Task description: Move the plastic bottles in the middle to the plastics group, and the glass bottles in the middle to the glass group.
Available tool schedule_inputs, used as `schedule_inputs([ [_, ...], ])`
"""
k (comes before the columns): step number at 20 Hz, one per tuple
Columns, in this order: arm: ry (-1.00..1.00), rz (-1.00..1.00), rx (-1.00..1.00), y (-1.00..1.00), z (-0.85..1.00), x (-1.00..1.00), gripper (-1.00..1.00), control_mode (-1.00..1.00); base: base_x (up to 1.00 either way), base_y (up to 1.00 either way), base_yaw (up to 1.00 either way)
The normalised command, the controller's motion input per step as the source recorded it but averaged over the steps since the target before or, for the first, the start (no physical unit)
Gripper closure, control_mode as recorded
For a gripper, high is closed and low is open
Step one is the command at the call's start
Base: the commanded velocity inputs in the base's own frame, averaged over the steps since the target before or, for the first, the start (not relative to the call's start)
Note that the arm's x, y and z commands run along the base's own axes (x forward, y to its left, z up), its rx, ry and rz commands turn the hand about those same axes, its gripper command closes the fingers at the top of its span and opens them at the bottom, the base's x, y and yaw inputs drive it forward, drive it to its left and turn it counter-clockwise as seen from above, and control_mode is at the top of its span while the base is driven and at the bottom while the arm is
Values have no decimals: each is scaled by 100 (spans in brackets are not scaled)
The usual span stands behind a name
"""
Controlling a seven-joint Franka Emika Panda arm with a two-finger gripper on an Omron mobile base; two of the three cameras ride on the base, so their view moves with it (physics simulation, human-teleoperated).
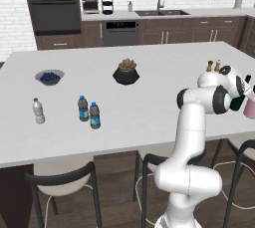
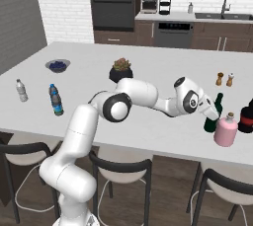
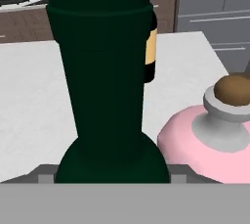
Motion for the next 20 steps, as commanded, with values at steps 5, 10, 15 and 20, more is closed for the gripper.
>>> schedule_inputs([
  [5, 0, -2, 0, 0, -19, 0, -100, -100, 0, 0, 0],
  [10, -1, 0, 0, 0, 5, -7, -100, -100, 0, 0, 0],
  [15, 0, 0, 0, 19, 17, -15, -100, -100, 0, 0, 0],
  [20, 0, 0, 0, 22, 6, -7, -100, -100, 0, 0, 0],
])
